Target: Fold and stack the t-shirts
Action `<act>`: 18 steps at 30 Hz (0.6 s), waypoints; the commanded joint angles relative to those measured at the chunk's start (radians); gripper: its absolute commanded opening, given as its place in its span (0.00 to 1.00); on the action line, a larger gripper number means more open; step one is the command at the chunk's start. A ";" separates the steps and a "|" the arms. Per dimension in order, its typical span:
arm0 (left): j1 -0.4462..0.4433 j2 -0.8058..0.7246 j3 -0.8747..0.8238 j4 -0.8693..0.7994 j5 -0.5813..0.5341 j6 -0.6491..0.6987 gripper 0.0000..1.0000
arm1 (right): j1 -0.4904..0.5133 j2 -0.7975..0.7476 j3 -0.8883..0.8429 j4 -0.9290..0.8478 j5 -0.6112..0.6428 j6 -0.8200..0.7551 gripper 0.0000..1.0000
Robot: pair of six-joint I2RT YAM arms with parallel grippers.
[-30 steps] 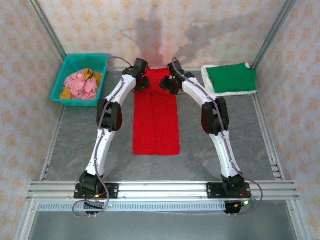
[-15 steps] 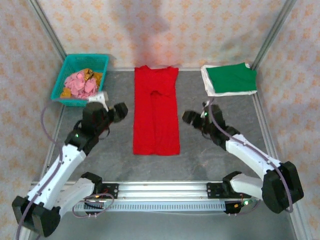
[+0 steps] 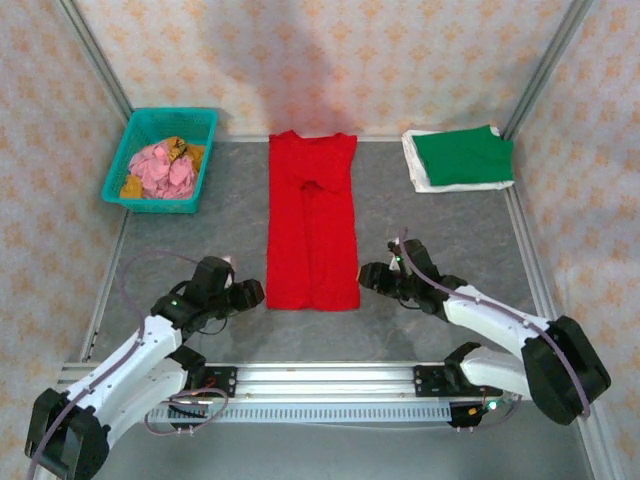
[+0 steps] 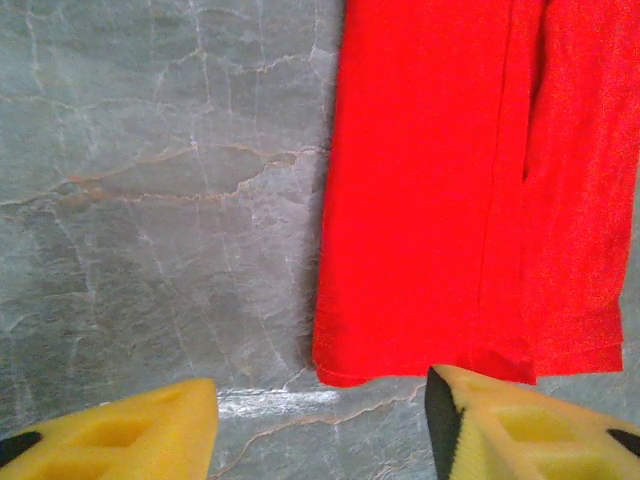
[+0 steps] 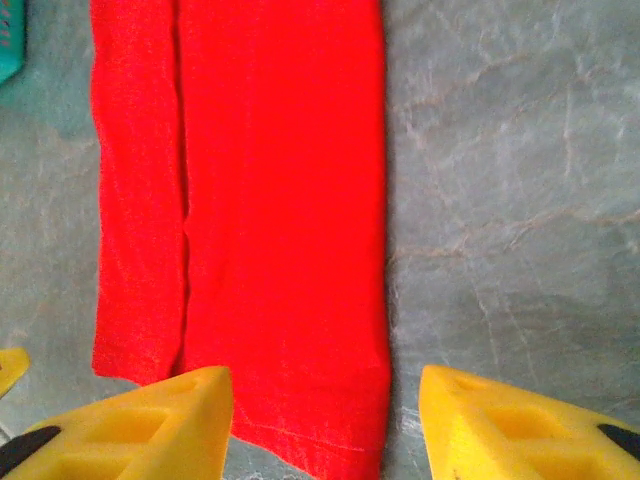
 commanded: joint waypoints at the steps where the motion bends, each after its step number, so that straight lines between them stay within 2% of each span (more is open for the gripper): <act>1: -0.009 0.059 -0.015 0.074 0.009 -0.015 0.54 | 0.011 0.015 -0.030 0.104 -0.037 0.037 0.50; 8: -0.013 0.153 -0.012 0.156 -0.008 -0.005 0.47 | 0.040 0.070 -0.058 0.132 -0.061 0.049 0.48; 18: -0.046 0.235 -0.022 0.240 -0.019 -0.006 0.45 | 0.048 0.161 -0.064 0.170 -0.068 0.039 0.44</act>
